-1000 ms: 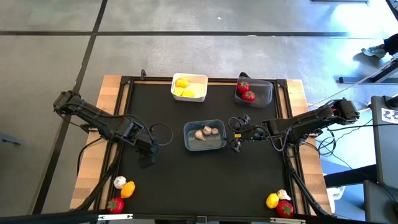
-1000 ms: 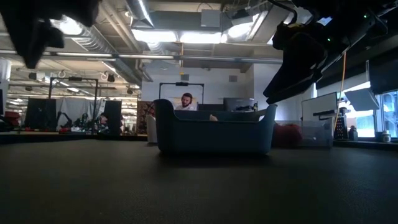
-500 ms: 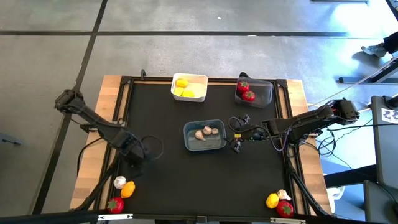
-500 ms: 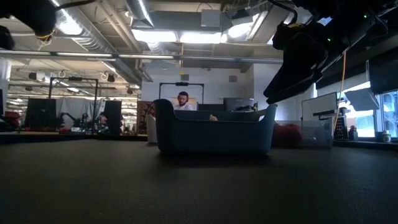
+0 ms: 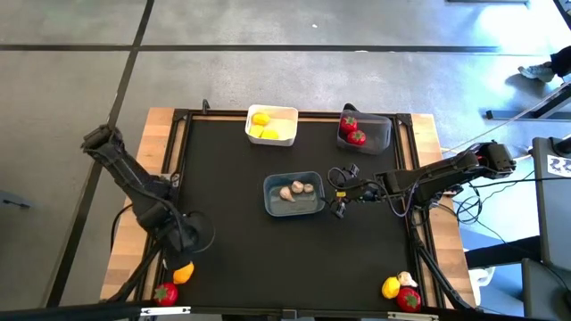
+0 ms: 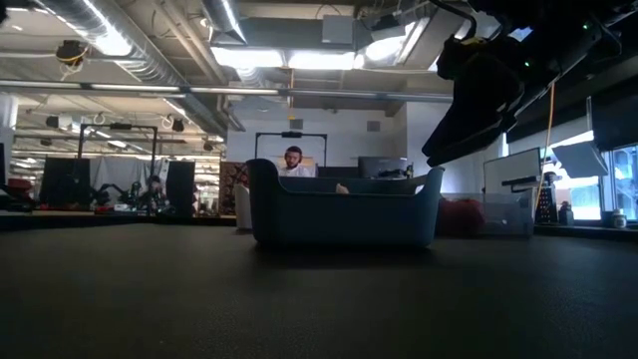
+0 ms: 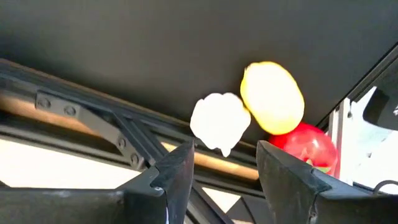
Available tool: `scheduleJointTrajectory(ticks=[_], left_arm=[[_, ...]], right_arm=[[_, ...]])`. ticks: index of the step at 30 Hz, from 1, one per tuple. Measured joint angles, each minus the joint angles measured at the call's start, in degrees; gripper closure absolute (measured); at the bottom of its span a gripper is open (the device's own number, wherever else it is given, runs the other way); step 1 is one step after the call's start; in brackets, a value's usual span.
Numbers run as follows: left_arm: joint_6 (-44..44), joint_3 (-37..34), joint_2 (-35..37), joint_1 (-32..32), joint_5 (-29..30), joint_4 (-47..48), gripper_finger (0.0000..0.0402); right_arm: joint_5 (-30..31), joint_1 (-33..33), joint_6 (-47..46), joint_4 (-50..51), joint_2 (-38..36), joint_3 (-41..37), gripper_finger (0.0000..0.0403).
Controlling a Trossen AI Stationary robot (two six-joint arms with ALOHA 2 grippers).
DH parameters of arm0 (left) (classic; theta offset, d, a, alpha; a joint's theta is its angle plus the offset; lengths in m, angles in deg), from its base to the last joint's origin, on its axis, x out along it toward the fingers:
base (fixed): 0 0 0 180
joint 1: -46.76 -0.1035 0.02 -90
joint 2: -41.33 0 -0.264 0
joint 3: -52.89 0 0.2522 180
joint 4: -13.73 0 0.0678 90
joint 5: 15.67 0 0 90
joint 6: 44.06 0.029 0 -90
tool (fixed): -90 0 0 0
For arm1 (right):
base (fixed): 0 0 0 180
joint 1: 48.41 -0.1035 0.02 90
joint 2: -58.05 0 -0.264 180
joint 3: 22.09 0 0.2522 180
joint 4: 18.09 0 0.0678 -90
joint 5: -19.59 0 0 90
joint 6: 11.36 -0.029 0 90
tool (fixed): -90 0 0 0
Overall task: Sort produce into baskets
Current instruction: Put the white garlic into the blue bin
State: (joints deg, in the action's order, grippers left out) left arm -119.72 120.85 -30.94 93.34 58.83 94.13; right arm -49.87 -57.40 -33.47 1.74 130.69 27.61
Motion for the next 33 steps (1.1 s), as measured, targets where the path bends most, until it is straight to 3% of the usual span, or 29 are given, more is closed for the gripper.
scheduleJointTrajectory(ticks=[14, 26, 33], left_arm=[[-8.0, -6.0, -0.1, 5.8, -2.4, -11.6, 0.0233], [-8.1, -10.3, -0.3, 7.1, -3.4, -16.4, 0.0235], [-6.5, -12.6, -0.3, 7.5, -5.4, -19.5, 0.0274]], right_arm=[[1.5, 0.0, -0.1, 0.0, 0.0, 0.0, 0.0026], [1.6, 0.0, -0.1, 0.0, 0.0, 0.0, 0.0026], [1.6, 0.0, -0.1, 0.0, 0.0, 0.0, 0.0026]])
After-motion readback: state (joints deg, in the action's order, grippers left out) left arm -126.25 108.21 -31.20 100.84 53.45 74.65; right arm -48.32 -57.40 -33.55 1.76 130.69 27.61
